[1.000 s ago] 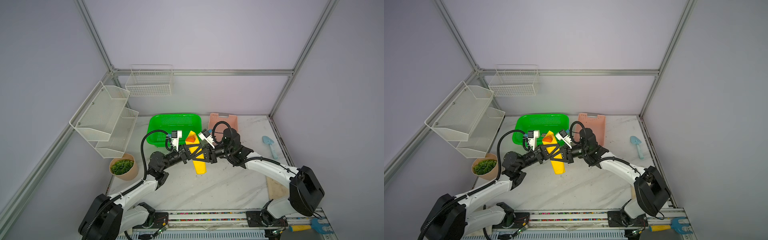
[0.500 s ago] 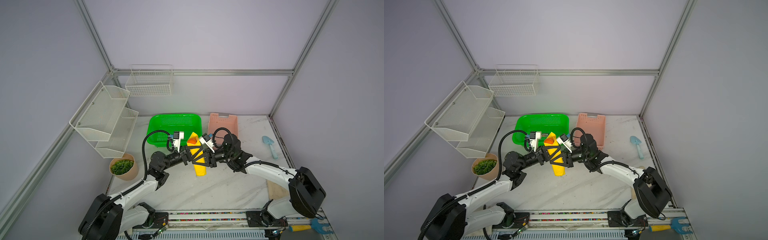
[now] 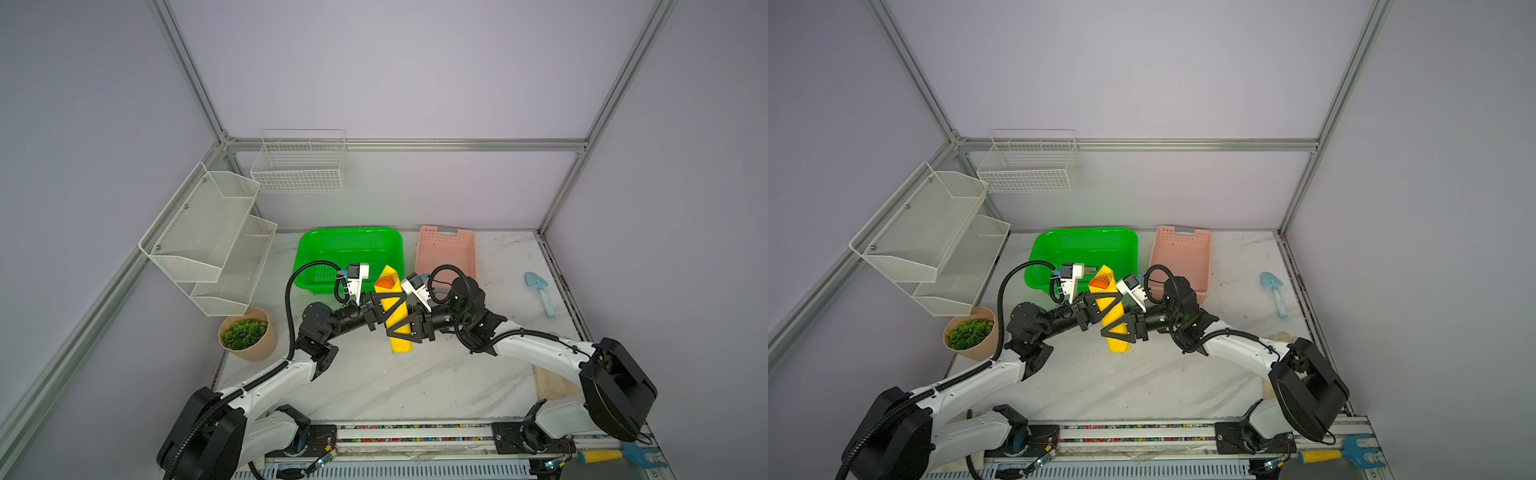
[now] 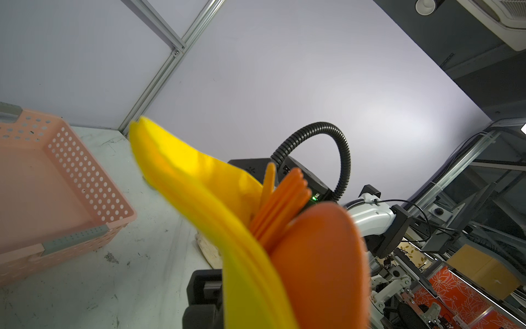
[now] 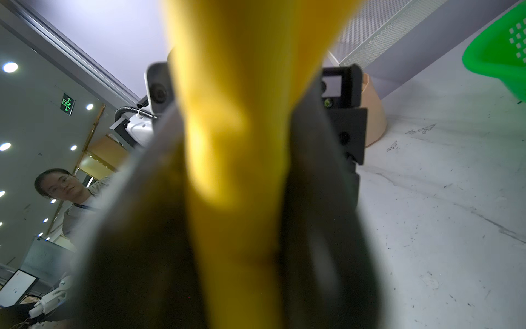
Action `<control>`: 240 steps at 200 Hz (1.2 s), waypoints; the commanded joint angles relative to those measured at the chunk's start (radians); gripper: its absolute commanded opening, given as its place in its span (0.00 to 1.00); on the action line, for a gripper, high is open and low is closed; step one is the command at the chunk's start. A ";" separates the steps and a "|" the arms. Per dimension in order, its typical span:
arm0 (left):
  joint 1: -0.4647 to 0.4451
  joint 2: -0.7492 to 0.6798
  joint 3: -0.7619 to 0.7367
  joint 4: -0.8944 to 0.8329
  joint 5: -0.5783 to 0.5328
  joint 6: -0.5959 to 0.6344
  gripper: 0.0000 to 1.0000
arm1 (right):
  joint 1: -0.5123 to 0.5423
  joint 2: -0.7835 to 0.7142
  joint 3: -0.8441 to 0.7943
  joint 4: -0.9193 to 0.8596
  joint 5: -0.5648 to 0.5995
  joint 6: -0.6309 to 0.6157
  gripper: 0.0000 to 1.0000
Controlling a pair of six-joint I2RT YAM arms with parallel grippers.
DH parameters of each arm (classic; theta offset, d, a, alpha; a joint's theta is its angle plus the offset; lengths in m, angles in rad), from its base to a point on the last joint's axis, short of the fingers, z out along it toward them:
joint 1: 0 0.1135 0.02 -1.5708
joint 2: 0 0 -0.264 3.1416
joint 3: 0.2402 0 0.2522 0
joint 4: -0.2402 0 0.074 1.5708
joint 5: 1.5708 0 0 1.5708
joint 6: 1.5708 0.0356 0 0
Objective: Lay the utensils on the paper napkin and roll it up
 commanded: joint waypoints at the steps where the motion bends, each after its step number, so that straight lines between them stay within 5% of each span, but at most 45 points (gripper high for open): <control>1: -0.006 -0.013 0.107 0.057 -0.006 0.024 0.00 | 0.024 -0.006 -0.030 0.046 -0.010 0.028 0.42; 24: -0.006 -0.014 0.111 0.058 -0.004 0.025 0.00 | 0.026 -0.005 -0.052 0.086 0.006 0.055 0.15; 44: -0.005 -0.018 0.111 0.054 -0.004 0.025 0.00 | 0.027 -0.011 -0.070 0.114 0.013 0.076 0.04; 53: -0.006 -0.018 0.112 0.055 -0.004 0.026 0.00 | 0.028 -0.014 -0.078 0.119 0.016 0.079 0.06; 71: -0.006 -0.019 0.114 0.055 -0.006 0.027 0.00 | 0.033 -0.027 -0.095 0.122 0.024 0.081 0.38; 95: -0.005 -0.017 0.120 0.053 -0.005 0.027 0.00 | 0.040 -0.047 -0.122 0.118 0.040 0.082 0.45; 131: -0.005 -0.011 0.130 0.055 -0.003 0.022 0.00 | 0.049 -0.061 -0.160 0.129 0.059 0.090 0.35; 188: -0.005 -0.001 0.145 0.062 -0.003 0.015 0.00 | 0.061 -0.053 -0.191 0.183 0.083 0.116 0.40; 216: -0.006 0.008 0.150 0.076 0.000 0.003 0.00 | 0.061 -0.052 -0.185 0.180 0.092 0.116 0.14; 240: -0.006 0.010 0.148 0.077 0.003 0.002 0.00 | 0.062 -0.050 -0.182 0.194 0.085 0.125 0.06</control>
